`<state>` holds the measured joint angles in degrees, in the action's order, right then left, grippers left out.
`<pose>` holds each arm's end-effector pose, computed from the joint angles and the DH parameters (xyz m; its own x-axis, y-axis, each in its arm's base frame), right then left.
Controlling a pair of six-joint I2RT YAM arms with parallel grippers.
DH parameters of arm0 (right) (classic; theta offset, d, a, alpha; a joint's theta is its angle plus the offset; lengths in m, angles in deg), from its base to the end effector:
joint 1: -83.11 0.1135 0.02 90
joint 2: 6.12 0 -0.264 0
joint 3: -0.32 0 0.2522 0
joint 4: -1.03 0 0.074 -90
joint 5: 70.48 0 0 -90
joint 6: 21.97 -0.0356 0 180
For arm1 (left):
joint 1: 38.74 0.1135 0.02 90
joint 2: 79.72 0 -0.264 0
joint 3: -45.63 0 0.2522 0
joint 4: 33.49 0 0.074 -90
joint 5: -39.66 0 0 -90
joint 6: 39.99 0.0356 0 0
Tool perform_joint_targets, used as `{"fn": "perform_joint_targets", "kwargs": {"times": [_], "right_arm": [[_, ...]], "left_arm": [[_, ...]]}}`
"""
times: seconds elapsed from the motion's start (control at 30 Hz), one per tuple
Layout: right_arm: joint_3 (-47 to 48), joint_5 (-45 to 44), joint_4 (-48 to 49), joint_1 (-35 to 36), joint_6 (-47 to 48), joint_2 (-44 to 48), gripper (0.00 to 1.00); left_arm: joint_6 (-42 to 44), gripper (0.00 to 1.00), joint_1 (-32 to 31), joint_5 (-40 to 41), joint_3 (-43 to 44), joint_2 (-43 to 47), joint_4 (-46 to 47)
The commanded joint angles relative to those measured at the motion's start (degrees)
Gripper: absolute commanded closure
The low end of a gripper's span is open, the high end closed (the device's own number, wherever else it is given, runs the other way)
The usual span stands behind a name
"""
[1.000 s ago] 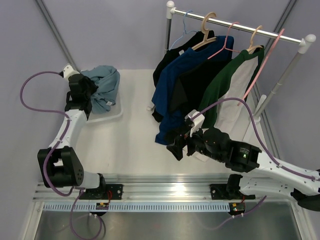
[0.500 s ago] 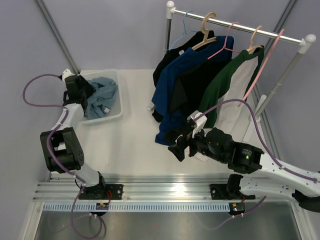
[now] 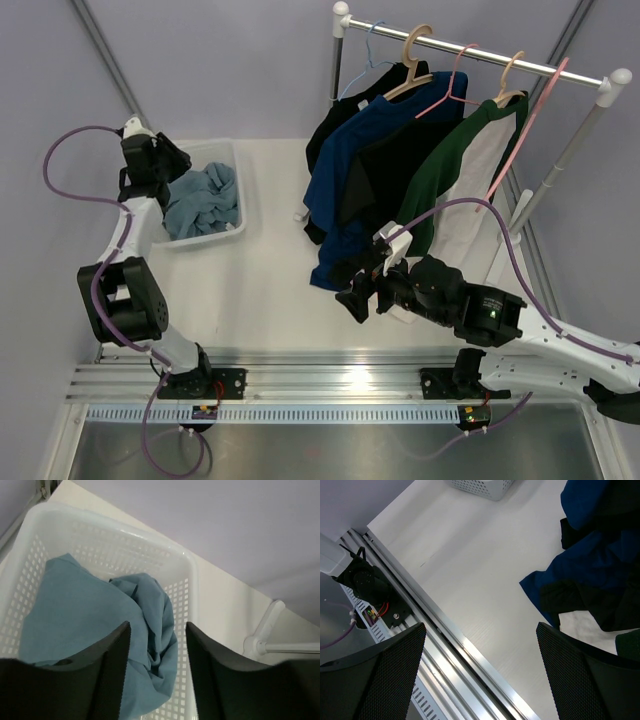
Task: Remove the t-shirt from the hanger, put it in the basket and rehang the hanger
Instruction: Place the T-shirt in the bin, then pick up the hanger from the clothesline.
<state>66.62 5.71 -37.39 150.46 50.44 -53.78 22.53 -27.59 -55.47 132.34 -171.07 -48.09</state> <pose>0.0784 0.1659 0.3525 -0.3689 -0.1220 -0.9214 -0.7325 0.6485 0.2074 0.3744 0.0705 0.3210 -0.2362 -0.5150 -0.8240 -0.2466 0.8520 -0.4618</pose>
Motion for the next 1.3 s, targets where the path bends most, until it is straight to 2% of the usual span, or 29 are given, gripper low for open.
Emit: {"fn": "perform_joint_targets", "kwargs": {"times": [0.0, 0.03, 0.07, 0.2, 0.43, 0.57, 0.7, 0.8, 0.83, 0.87, 0.93, 0.97, 1.03, 1.07, 1.13, 1.27], "right_arm": [[0.46, 0.79, 2.17, 0.50, 0.53, 0.37, 0.01], [0.38, 0.71, 2.17, 0.50, 0.53, 0.37, 0.00], [0.38, 0.71, 2.17, 0.50, 0.53, 0.55, 0.00], [0.38, 0.88, 2.17, 0.50, 0.71, 0.55, 0.00], [0.29, 0.71, 1.90, 0.50, 0.80, 1.51, 0.01], [0.20, 0.71, 1.90, 0.50, 0.80, 1.87, 0.01], [0.20, 0.10, 1.81, 0.50, 0.97, 1.69, 0.00], [0.90, -1.39, 1.20, 0.50, 1.41, 1.08, 0.01], [1.17, -1.92, 1.02, 0.41, 1.41, 0.64, 0.00], [1.43, -2.28, 0.85, 0.41, 1.50, 0.46, 0.01], [1.70, -3.33, 0.76, 0.41, 1.59, 0.11, 0.01], [1.61, -3.77, 0.93, 0.41, 1.50, 0.02, 0.01], [1.43, -5.00, 1.46, 0.50, 1.50, -0.76, 0.00], [2.21, -6.49, 1.46, 0.50, 1.41, -1.03, 0.00], [3.97, -8.68, -0.72, 0.41, -0.34, -1.91, 0.00], [10.81, -20.17, -6.35, 0.41, -4.12, -1.82, 0.01]], "left_arm": [[-0.29, 0.64, 0.09, -0.76, -0.25, -0.05, -2.50], [-1.51, 0.76, 0.09, -1.20, -1.65, -0.32, -2.50], [-2.39, 1.00, 0.09, -2.25, -2.19, -0.58, -2.67], [-4.42, 1.00, -0.35, -2.88, -2.20, -3.39, -7.93], [-2.40, 1.00, -0.61, 7.04, 1.14, -9.71, -16.47], [-0.91, 1.00, -0.61, 8.55, 2.20, -12.71, -17.70], [-1.60, 1.00, -0.61, 8.91, 3.34, -11.75, -18.84], [-1.52, 1.00, -2.01, 5.92, 4.83, -6.58, -18.85], [-1.17, 0.88, -2.80, 5.92, 5.97, -4.64, -18.85], [-0.82, 0.70, -3.50, 6.00, 6.41, -0.71, -19.19], [-0.73, 0.44, -5.96, 5.40, 7.64, 3.27, -19.46], [-0.90, 0.35, -6.76, 3.39, 7.82, 5.11, -19.55], [-3.44, 0.05, -8.86, -0.56, 7.13, 10.65, -19.46], [-4.24, 0.01, -9.74, -1.54, 6.42, 12.49, -18.68], [-5.21, 0.01, -14.48, -1.21, 4.50, 17.33, -18.58], [-4.60, 0.01, -24.23, 3.62, 0.37, 24.10, -18.50]]}}
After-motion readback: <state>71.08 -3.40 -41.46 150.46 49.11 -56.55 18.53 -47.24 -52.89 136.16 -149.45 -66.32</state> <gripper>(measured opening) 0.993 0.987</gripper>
